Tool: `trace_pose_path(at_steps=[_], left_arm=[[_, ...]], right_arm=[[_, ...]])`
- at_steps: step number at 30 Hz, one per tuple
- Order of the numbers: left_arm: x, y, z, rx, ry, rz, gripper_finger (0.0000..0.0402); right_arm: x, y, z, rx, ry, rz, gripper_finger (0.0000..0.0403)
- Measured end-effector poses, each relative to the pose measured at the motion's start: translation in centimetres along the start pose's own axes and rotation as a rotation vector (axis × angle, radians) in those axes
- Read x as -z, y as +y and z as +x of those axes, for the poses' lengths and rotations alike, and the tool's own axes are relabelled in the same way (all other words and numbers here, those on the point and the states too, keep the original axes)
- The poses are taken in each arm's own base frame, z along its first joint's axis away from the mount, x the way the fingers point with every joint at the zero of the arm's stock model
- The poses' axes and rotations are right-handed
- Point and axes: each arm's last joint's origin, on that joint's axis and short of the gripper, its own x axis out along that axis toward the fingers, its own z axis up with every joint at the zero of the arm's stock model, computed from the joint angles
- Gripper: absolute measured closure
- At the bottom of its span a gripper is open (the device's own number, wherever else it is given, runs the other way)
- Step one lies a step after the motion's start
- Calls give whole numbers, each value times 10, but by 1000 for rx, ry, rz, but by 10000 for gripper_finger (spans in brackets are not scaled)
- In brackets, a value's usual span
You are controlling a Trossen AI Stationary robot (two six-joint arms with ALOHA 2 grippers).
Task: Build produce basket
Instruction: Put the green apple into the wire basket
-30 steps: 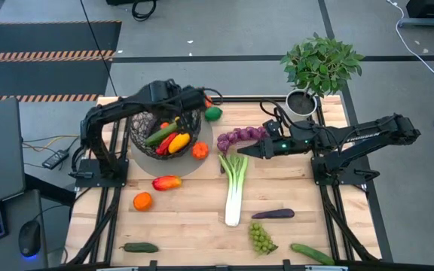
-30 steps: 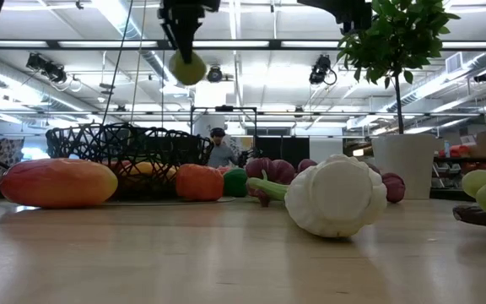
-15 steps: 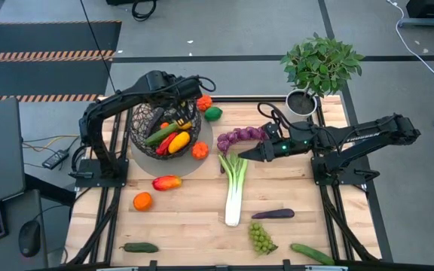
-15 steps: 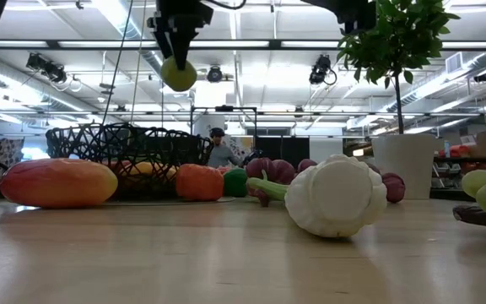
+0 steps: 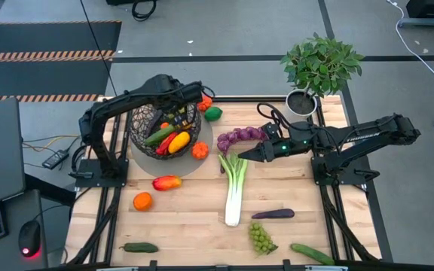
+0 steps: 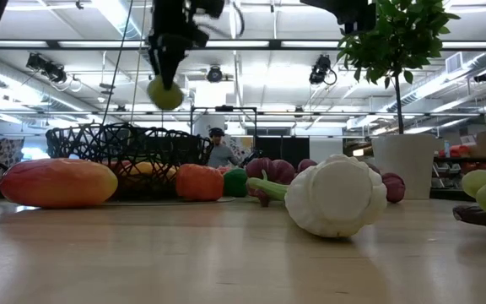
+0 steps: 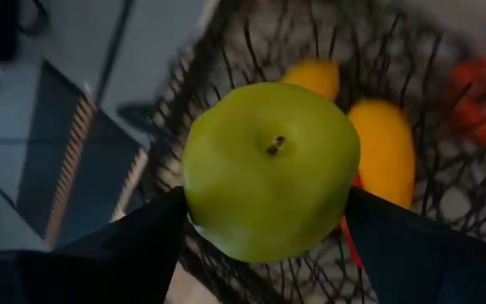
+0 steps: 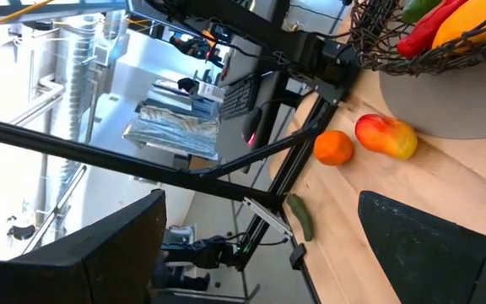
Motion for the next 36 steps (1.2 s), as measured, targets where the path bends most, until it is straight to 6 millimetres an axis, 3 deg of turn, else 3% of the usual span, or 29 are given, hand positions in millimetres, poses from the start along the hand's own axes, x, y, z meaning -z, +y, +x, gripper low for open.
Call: trace_pose_path(at_steps=[6,10,21,36], left_arm=[[9,-15,45,95,157,-13,88],[14,-24,62,111,207,-29,88],[13,-25,64,108,195,-61,88],[15,-31,61,79,184,44,86]], right_arm=[[0,0,0,0,2,-12,10],[0,0,0,1,6,-14,10],[2,-6,0,54,28,-12,10],[2,-6,0,54,27,-9,10]])
